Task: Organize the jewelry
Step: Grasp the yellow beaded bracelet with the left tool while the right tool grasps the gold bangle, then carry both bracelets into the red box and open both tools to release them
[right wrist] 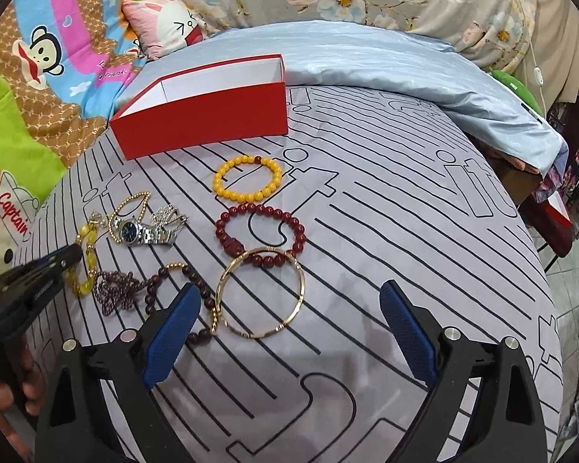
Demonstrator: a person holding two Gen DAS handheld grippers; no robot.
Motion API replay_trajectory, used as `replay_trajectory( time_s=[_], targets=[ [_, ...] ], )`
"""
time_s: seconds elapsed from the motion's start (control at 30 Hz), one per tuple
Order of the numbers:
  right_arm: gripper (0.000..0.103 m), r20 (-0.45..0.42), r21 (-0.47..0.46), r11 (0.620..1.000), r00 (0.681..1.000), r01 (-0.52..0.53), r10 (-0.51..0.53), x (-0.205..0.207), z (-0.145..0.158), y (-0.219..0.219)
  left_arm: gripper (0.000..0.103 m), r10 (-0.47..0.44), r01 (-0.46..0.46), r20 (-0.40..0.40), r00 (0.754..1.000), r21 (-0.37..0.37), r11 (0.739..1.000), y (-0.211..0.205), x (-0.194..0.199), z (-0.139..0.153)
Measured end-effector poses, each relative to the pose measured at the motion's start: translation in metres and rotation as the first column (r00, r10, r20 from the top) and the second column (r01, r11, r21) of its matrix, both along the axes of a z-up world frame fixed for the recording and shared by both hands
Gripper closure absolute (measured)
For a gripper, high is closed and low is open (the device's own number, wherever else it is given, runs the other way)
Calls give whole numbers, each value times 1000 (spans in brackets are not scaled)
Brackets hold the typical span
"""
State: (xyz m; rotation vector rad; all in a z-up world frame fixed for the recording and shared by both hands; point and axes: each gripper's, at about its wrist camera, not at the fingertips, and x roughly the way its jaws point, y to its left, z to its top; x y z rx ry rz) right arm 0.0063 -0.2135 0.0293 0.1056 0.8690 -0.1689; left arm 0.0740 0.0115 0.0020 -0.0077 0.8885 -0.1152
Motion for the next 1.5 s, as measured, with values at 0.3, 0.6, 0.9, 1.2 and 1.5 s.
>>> replay_trajectory(
  time_s=[0.3, 0.6, 0.9, 1.2, 1.5],
  targets=[
    [13, -1, 5, 1000, 1000, -10, 10, -5, -3, 5, 94, 12, -12, -5, 1000, -71, 997, 20, -18, 1],
    [41, -36, 19, 1000, 999, 15, -15, 3, -15, -7, 93, 25, -24, 5, 1000, -88, 996, 23, -31, -1],
    [59, -49, -6, 1000, 999, 20, -21, 15, -22, -8, 93, 25, -25, 4, 1000, -95, 995, 23, -33, -2],
    [88, -26, -6, 1000, 1000, 7, -7, 15, -22, -7, 93, 26, -26, 2, 1000, -85, 996, 23, -31, -2],
    [99, -27, 51, 999, 1000, 8, -7, 13, -22, -11, 80, 25, -25, 5, 1000, -90, 996, 15, -19, 0]
  ],
)
